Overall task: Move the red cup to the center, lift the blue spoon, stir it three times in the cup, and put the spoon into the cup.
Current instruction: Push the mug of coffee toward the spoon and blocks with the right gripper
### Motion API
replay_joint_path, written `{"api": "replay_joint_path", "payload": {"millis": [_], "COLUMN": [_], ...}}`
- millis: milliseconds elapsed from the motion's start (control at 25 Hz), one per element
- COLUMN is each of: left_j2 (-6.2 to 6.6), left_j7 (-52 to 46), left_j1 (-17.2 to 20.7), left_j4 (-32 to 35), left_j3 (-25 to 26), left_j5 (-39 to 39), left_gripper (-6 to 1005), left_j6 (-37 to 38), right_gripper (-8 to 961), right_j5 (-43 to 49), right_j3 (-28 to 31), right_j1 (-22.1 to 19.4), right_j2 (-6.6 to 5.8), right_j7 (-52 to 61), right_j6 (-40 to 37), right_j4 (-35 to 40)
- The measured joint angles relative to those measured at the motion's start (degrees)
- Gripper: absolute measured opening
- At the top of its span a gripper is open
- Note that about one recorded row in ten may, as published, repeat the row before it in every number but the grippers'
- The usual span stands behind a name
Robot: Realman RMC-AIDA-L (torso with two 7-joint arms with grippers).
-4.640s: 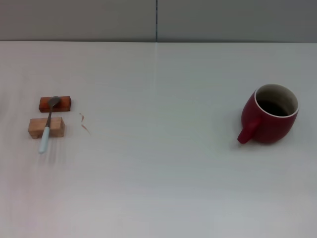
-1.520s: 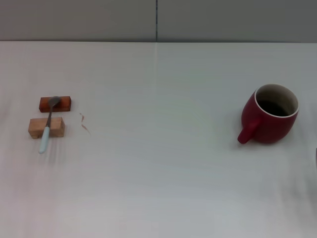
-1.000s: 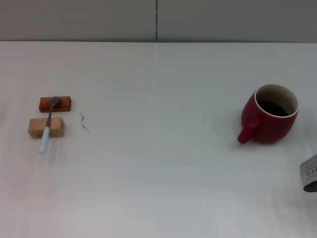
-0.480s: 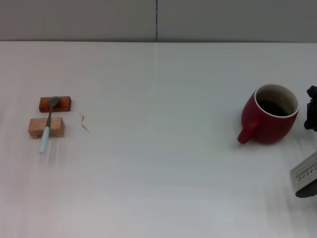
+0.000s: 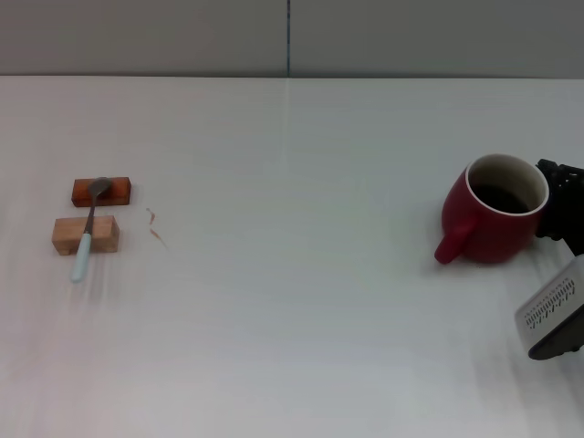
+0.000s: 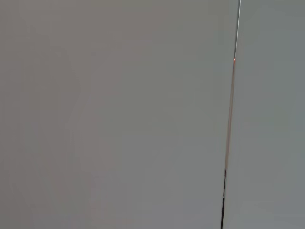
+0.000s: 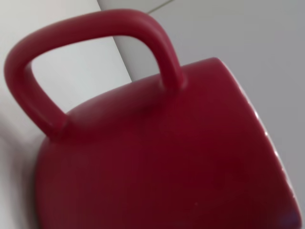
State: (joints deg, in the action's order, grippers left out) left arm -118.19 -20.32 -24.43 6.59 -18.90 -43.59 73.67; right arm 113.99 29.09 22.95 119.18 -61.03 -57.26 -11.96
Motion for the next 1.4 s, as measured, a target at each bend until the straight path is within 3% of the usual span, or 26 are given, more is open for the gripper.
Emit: {"api": "replay_joint_path", "payload": {"millis": [1400], "left_j2": [0.06], "left_j7": [-0.38], "left_j1": [-0.44], "left_j4": [0.09], "left_j3": [-0.71], "left_j5": [-0.54], "left_gripper": [858], "left_j6": [2.63], "right_gripper": [29], "right_j5": [-0.48], "right_j3": [-0.91], "right_j1": [5.94], "right_j2": [0.48], "right_j7": [0.04], "right_j6": [7.33], "right_j4": [-5.89]}}
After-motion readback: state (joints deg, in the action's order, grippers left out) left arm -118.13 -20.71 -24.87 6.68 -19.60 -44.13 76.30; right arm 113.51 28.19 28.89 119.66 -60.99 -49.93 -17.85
